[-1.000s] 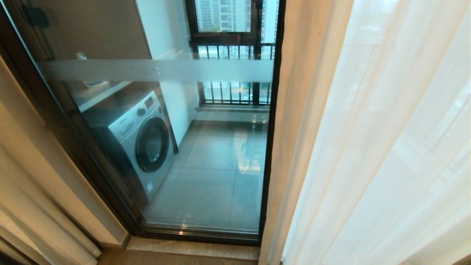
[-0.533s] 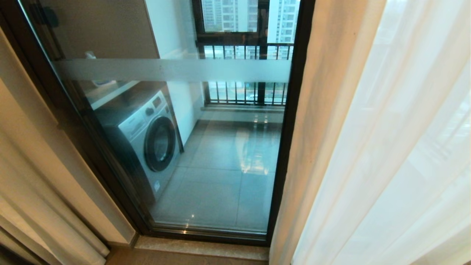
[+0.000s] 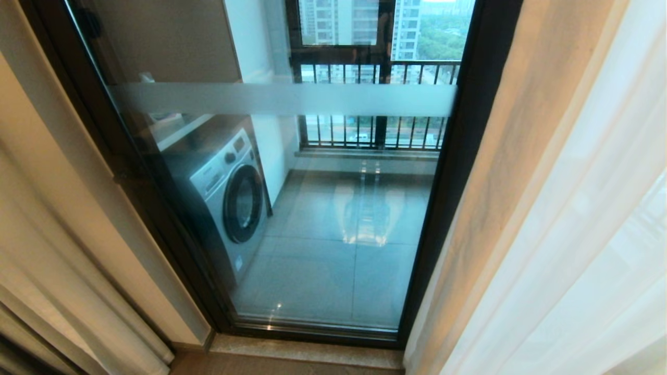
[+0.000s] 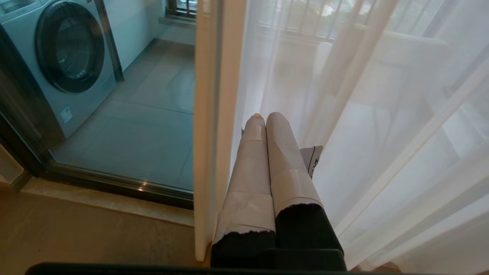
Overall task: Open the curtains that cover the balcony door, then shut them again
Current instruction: Close the inner curtains on both sides
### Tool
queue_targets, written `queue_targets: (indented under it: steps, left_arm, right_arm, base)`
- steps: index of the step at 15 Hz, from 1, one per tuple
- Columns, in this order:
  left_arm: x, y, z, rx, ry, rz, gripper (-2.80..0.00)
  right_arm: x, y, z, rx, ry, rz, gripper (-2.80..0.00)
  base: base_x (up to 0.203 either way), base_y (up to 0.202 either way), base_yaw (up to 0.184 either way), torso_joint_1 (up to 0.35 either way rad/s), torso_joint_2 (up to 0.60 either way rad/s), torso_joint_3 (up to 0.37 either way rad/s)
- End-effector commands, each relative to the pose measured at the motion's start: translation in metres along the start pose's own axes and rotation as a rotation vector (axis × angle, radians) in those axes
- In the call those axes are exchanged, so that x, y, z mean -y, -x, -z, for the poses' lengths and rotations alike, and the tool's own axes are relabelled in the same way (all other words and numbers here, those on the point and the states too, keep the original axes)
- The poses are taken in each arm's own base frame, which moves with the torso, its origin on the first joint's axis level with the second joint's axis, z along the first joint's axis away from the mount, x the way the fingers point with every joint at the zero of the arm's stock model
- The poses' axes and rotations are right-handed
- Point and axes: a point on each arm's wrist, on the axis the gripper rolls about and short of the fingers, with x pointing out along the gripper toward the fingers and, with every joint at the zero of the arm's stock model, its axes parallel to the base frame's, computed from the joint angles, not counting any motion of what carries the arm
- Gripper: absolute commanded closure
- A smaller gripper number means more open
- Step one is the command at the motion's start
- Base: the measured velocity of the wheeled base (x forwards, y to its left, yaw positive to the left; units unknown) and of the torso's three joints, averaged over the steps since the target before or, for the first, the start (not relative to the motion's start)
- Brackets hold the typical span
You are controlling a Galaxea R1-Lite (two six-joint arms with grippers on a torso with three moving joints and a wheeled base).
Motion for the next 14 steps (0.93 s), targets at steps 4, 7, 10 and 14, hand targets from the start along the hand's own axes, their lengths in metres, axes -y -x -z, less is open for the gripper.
queue_targets:
  steps: [4, 7, 10, 14]
  left_arm:
    - [0.0000, -0.0001, 0.0000, -0.001, 0.000, 0.001, 0.00]
    - [0.0000, -0.0001, 0.0000, -0.001, 0.000, 0.001, 0.00]
    - [0.0000, -0.0001, 0.0000, -0.001, -0.002, -0.001, 0.00]
    - [0.0000, -0.0001, 0.0000, -0.001, -0.002, -0.001, 0.00]
  right_arm:
    - [0.0001, 0.0000, -0.0001, 0.001, 0.004, 0.003, 0.00]
    - [0.0001, 0.0000, -0.0001, 0.001, 0.004, 0.003, 0.00]
    - [0.0000, 0.0000, -0.0001, 0.001, 0.004, 0.001, 0.00]
    - [0.0000, 0.0000, -0.0001, 0.001, 0.004, 0.001, 0.00]
  base:
    - [0.000, 0.174, 0.002, 0.002, 0.00, 0.002]
    - [0.000, 0.173, 0.001, 0.003, 0.00, 0.002]
    - [0.000, 0.167, 0.001, 0.002, 0.00, 0.002]
    - [0.000, 0.168, -0.001, 0.003, 0.00, 0.002]
